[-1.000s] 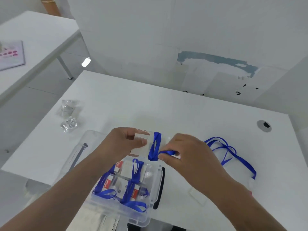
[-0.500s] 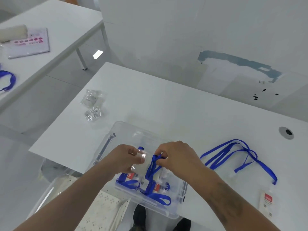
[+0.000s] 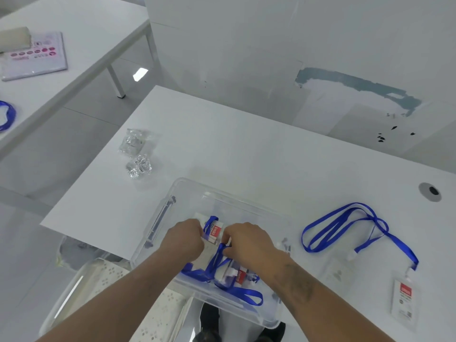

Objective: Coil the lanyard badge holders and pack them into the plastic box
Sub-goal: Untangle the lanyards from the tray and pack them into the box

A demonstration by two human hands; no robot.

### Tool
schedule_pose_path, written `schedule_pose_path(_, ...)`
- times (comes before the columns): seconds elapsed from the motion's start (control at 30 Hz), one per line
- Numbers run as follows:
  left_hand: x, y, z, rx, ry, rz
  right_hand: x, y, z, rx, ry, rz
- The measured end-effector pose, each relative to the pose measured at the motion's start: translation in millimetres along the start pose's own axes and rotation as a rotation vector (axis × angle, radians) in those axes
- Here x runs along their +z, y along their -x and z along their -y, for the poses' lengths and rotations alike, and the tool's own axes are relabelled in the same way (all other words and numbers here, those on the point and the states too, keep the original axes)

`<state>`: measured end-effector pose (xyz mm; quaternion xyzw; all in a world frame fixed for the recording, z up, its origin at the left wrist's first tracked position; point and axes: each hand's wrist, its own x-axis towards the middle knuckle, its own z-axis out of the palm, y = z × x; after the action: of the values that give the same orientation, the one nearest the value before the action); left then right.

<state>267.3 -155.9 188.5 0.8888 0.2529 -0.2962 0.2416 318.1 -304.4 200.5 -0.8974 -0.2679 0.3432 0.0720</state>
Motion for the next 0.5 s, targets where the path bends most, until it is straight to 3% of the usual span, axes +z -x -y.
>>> schedule_pose_path(0.23,5.3,-5.5,8.6,0.045,-0.322,-0.028,12.7,-26.4,26.8,-0.039,0.021,0.019)
schedule_pose_path(0.5,5.0,-4.3,10.4,0.094,-0.307,-0.034,21.3,-24.8,35.1,-0.051,0.151,-0.075)
